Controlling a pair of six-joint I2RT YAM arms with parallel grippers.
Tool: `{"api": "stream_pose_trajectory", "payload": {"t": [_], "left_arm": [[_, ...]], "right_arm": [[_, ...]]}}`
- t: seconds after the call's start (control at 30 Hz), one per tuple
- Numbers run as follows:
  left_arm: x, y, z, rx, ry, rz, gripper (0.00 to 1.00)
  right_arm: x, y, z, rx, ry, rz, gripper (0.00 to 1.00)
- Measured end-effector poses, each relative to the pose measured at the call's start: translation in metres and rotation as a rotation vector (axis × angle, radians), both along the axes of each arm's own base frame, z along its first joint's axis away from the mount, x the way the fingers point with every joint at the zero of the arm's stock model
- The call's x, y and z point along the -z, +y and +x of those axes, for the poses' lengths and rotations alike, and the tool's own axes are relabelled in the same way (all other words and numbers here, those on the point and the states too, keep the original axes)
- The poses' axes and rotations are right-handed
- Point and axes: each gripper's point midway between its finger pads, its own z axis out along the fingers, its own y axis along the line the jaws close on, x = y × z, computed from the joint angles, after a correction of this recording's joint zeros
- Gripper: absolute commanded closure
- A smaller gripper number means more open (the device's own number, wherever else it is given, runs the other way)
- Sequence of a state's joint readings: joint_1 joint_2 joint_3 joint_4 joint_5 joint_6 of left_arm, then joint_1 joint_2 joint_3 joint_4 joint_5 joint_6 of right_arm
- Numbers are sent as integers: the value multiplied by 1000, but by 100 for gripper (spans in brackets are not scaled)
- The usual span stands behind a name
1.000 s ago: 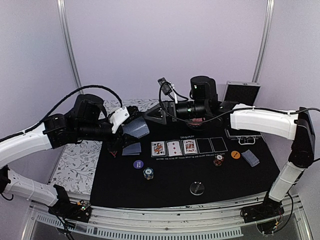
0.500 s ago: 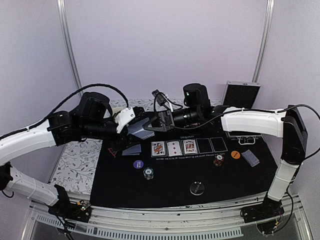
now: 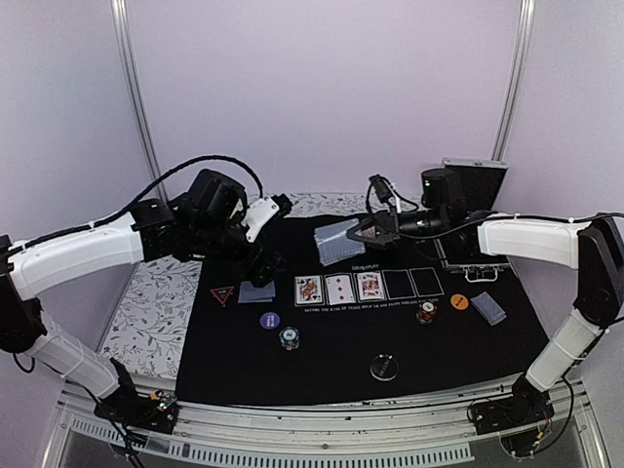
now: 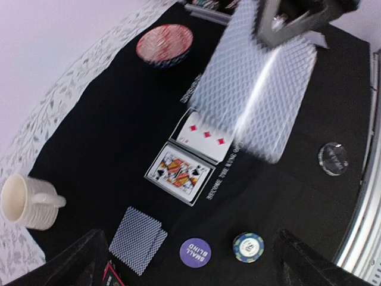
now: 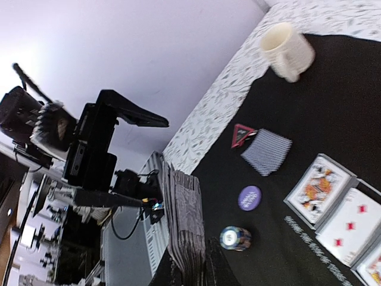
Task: Distribute texas hold em gaming equipment
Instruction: Pass from the left arm to the right, then pick up the all-in button from the small blind area.
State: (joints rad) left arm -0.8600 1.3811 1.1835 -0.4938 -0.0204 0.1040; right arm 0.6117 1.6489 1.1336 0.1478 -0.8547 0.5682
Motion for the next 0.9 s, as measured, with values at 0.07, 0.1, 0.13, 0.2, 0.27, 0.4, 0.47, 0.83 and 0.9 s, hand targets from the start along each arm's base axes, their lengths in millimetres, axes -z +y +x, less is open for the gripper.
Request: {"api": "stream_pose_trajectory", "payload": {"t": [0.07, 0.1, 0.13, 0.2, 0.27, 0.4, 0.47, 0.83, 0.9], "left_arm": [[17, 20, 23, -113, 74, 14, 2], [29, 38, 37, -188, 113, 30, 2], [39, 55, 49, -260, 146, 40, 2], [62, 91, 70, -400, 210, 60, 2], [85, 119, 79, -508, 266, 81, 2], [119, 138, 78, -585, 344, 133, 3], [130, 141, 77, -597, 365, 149, 6], [198, 177, 76, -722, 509, 188, 12], [205, 174, 75, -719, 523, 173, 12]], "right_arm": [[6, -37, 20, 92, 5, -12, 98], [8, -51, 28, 127, 3, -16, 98], [10, -67, 35, 163, -2, -21, 98], [15, -91, 42, 205, -3, -32, 98], [19, -104, 45, 219, -8, -46, 98], [27, -118, 46, 206, -20, -65, 98], [31, -124, 45, 201, -24, -73, 98], [49, -136, 36, 159, -38, -99, 98], [51, -137, 35, 156, -36, -103, 98]]}}
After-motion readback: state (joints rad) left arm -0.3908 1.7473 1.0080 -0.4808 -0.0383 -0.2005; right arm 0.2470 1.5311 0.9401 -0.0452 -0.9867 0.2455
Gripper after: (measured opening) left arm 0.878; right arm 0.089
